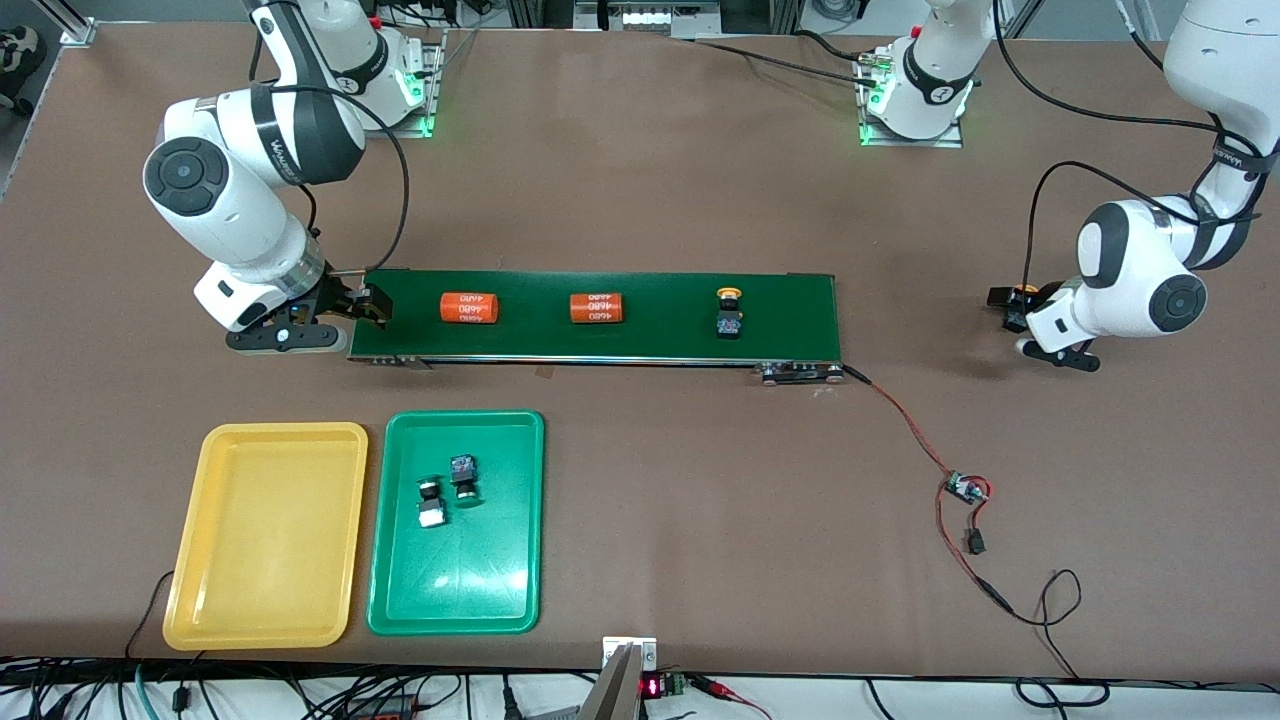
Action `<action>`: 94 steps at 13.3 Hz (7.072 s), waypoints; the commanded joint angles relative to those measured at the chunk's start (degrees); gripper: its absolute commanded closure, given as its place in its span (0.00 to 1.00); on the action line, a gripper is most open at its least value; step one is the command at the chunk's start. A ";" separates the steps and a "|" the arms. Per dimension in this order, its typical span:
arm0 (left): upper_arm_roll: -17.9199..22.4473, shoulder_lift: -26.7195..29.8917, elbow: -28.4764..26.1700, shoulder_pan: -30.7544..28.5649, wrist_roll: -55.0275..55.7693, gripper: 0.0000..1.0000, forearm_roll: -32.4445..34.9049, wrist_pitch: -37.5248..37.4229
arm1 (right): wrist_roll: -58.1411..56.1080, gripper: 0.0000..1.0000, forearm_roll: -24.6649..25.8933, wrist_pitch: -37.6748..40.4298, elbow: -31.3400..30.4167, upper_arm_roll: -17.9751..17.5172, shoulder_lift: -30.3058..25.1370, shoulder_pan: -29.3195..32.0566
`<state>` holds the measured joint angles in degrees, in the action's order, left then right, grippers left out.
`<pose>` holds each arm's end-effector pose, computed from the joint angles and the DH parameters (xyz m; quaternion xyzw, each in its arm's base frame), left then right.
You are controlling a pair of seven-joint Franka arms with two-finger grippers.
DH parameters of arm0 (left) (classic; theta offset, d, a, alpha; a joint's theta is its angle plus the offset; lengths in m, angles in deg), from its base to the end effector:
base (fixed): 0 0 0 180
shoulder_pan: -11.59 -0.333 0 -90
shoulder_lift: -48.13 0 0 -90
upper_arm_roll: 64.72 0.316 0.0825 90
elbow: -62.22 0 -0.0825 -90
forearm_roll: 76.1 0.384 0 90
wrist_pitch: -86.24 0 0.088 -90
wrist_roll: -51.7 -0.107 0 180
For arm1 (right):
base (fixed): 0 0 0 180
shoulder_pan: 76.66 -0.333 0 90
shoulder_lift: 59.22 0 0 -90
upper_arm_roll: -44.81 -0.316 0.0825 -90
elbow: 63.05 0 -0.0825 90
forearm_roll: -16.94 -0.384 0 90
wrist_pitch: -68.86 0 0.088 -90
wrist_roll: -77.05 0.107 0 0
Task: Sort buttons by color to trays
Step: 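Grasp another black button with the left gripper beside the belt, then carry the button onto the belt end and open the left gripper, then move the right gripper over the belt while the left gripper withdraws, then grasp the orange-based button on the belt with the right gripper, then carry the orange-based button over the yellow tray with the right gripper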
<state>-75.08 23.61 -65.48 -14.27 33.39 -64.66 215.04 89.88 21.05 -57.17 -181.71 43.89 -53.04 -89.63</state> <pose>0.4799 0.1334 0.1552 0.9751 -0.1002 -0.1951 0.0325 0.5526 0.1339 0.3815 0.9991 0.0300 0.0167 0.0252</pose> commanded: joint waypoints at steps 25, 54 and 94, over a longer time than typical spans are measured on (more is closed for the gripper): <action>-6.33 6.60 10.98 29.91 34.30 1.00 -23.04 -12.53 | -0.61 0.00 -0.94 0.26 -0.17 -0.31 0.05 0.57; 8.86 8.26 48.06 24.28 22.97 0.00 -13.54 -34.04 | 24.09 0.00 -8.06 -7.13 0.27 -0.39 9.19 -24.03; 7.99 10.98 47.98 24.46 23.23 0.00 -12.85 -38.80 | 28.49 0.97 -7.09 5.69 23.90 0.13 23.96 -23.69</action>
<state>-67.04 34.17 -18.13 10.08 57.24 -77.07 177.32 119.34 13.72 -55.26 -161.04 44.23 -29.04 -114.23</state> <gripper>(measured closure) 0.000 0.604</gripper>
